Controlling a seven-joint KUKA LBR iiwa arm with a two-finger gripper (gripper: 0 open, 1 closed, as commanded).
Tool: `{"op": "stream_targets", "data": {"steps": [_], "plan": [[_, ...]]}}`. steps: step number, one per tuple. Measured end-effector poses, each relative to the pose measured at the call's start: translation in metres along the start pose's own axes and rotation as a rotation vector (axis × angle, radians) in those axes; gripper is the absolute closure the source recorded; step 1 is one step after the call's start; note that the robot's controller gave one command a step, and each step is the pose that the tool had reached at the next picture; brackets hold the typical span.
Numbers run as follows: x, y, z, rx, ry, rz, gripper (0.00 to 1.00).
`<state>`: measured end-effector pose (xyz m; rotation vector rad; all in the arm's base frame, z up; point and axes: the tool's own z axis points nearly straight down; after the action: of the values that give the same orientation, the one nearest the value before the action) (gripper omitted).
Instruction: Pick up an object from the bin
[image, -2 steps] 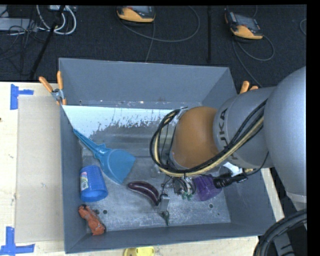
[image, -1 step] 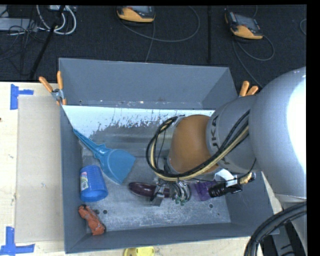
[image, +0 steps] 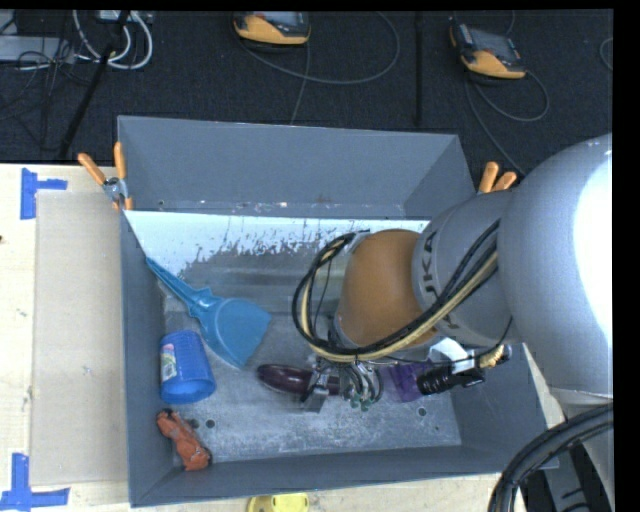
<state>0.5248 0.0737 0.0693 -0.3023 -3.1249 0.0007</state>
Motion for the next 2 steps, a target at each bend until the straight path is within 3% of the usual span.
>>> {"op": "stream_targets", "data": {"steps": [2], "plan": [[0.003,-0.001,-0.017,0.002,0.008,-0.001,1.0]]}}
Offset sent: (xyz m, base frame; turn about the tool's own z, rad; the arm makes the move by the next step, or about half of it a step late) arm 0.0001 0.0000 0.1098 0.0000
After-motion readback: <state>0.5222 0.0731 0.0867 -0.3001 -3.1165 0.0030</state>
